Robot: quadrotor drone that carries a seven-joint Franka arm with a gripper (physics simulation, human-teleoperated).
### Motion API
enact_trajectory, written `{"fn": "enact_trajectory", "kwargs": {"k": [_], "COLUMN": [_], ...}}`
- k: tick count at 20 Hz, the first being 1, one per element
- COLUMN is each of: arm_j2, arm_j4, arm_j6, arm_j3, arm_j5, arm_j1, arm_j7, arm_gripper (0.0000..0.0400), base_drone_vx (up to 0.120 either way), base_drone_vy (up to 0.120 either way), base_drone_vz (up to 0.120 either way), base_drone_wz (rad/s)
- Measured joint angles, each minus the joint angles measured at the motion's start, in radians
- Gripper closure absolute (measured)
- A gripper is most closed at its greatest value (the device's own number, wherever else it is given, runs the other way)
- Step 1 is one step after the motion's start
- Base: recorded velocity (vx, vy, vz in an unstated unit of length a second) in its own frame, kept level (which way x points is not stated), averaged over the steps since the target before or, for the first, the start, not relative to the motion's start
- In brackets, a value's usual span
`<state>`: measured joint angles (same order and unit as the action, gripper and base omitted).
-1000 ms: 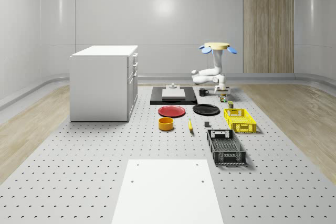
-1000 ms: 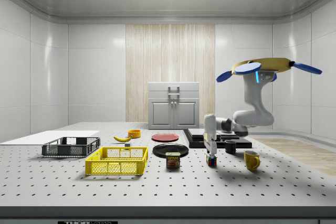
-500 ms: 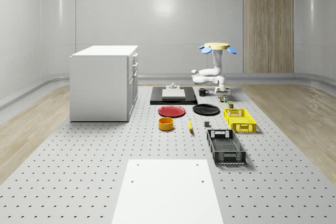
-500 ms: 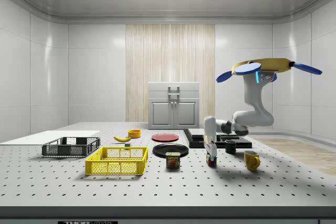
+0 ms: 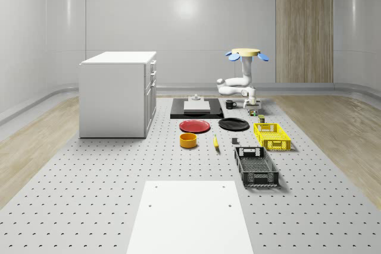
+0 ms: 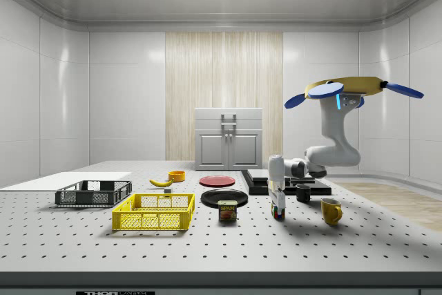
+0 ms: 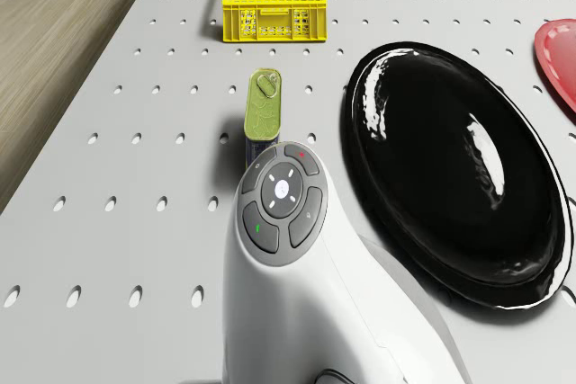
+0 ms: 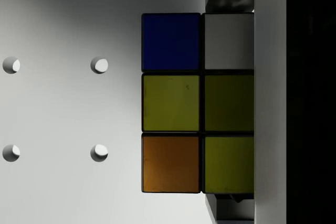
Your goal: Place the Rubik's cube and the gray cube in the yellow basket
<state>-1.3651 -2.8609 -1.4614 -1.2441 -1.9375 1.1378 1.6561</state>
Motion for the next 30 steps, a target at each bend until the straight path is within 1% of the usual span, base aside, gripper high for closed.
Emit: {"fn": "enact_trajectory", "kwargs": {"k": [3, 6, 10, 15, 21, 25, 30], "arm_j2": [-0.007, -0.012, -0.02, -0.028, -0.031, -0.034, -0.045], "arm_j4": [0.002, 0.002, 0.003, 0.003, -0.011, -0.018, -0.021], "arm_j6": [-0.008, -0.014, -0.021, -0.027, -0.007, 0.007, 0.008], "arm_j3": [0.003, 0.004, 0.004, -0.003, -0.077, -0.138, -0.179], "arm_j5": [-0.001, -0.001, 0.001, 0.01, 0.082, 0.142, 0.185], "arm_j1": [0.003, 0.005, 0.008, 0.011, 0.015, 0.021, 0.027], "arm_j7": [0.002, 0.004, 0.006, 0.009, 0.02, 0.029, 0.036], "arm_gripper": [0.0, 0.0036, 0.0061, 0.0071, 0.0074, 0.0075, 0.0075], "base_drone_vx": [0.0, 0.0, 0.0, 0.0, 0.0, 0.0, 0.0], "base_drone_vy": [0.0, 0.0, 0.0, 0.0, 0.0, 0.0, 0.0], "base_drone_vz": [0.0, 0.0, 0.0, 0.0, 0.0, 0.1, 0.12], "base_drone_wz": [0.0, 0.0, 0.0, 0.0, 0.0, 0.0, 0.0]}}
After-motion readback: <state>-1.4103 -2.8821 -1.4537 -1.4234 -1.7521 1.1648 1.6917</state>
